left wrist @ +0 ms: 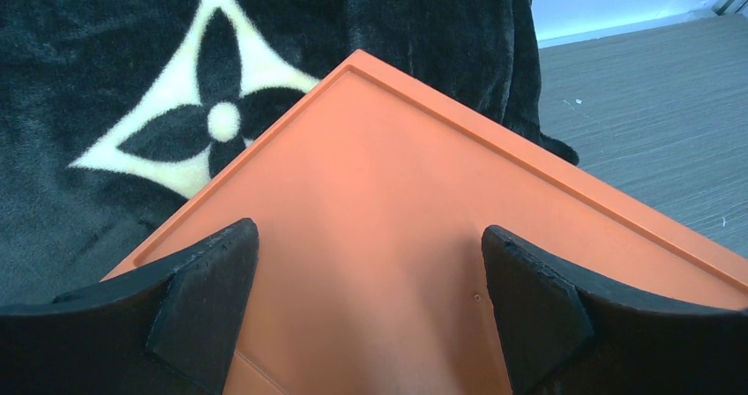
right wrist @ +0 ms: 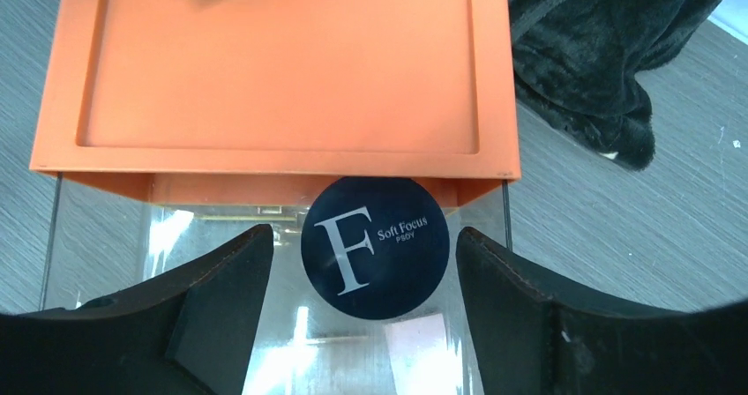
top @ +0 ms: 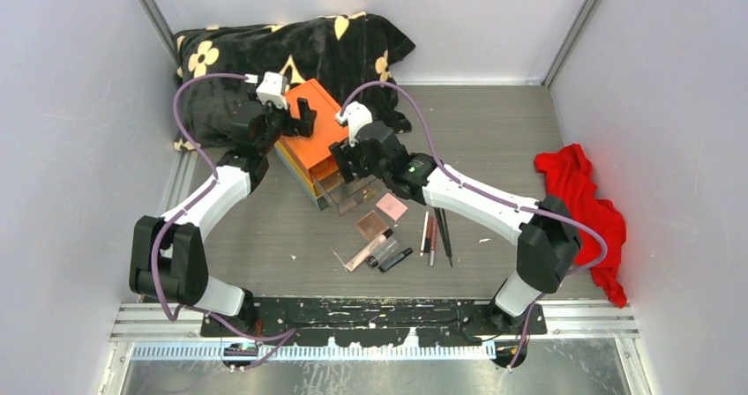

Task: Organize the makeup
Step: Place the makeup in the drawer.

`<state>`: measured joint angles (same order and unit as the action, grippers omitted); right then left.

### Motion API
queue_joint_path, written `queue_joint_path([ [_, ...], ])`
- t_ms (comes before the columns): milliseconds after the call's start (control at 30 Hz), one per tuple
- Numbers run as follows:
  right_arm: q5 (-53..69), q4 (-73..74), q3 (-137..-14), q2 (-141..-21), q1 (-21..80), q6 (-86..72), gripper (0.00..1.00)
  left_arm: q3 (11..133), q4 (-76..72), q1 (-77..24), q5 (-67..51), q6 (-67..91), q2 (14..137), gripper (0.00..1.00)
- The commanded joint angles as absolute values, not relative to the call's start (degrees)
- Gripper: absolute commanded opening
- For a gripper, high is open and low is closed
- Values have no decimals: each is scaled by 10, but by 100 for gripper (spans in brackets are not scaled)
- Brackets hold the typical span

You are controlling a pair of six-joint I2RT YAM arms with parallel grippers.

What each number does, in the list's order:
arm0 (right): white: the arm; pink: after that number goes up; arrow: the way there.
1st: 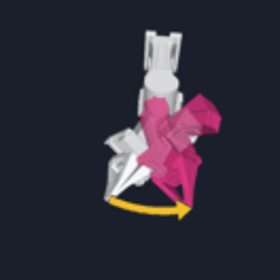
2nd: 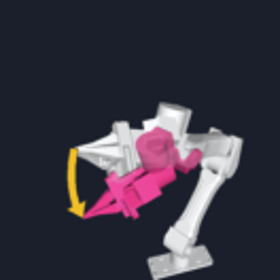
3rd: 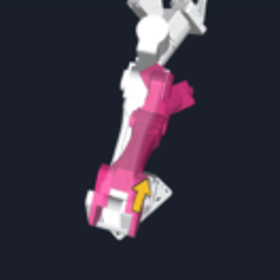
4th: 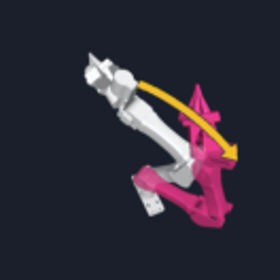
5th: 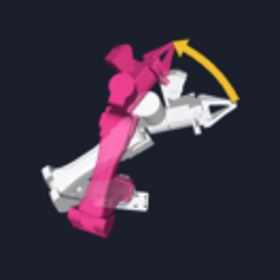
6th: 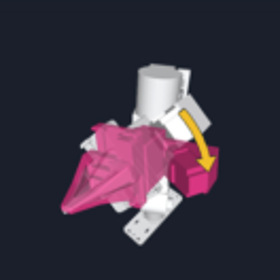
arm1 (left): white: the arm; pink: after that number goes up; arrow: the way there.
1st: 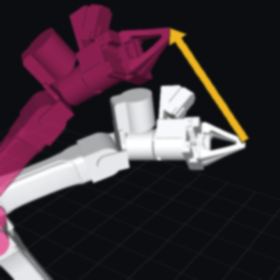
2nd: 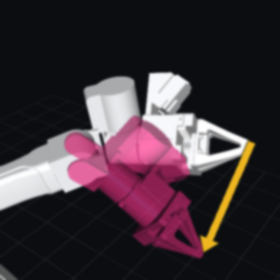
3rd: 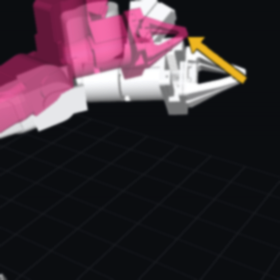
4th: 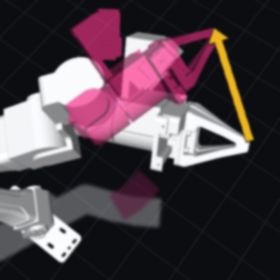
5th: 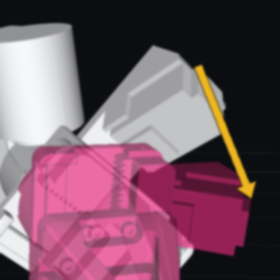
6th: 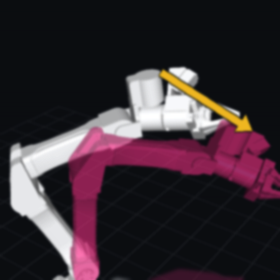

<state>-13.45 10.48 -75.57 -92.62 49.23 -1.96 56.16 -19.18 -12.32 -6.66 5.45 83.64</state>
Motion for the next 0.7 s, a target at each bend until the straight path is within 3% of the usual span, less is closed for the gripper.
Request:
queue_joint_path([
  [0,-159,67,-769,-907,485,-3,83,515,8,-121,-55,89,871,97],
  [333,-162,80,-757,-849,485,4,86,517,9,-120,-54,86,876,97],
  [667,-242,103,-687,-738,481,18,88,515,8,-120,-53,81,881,97],
])
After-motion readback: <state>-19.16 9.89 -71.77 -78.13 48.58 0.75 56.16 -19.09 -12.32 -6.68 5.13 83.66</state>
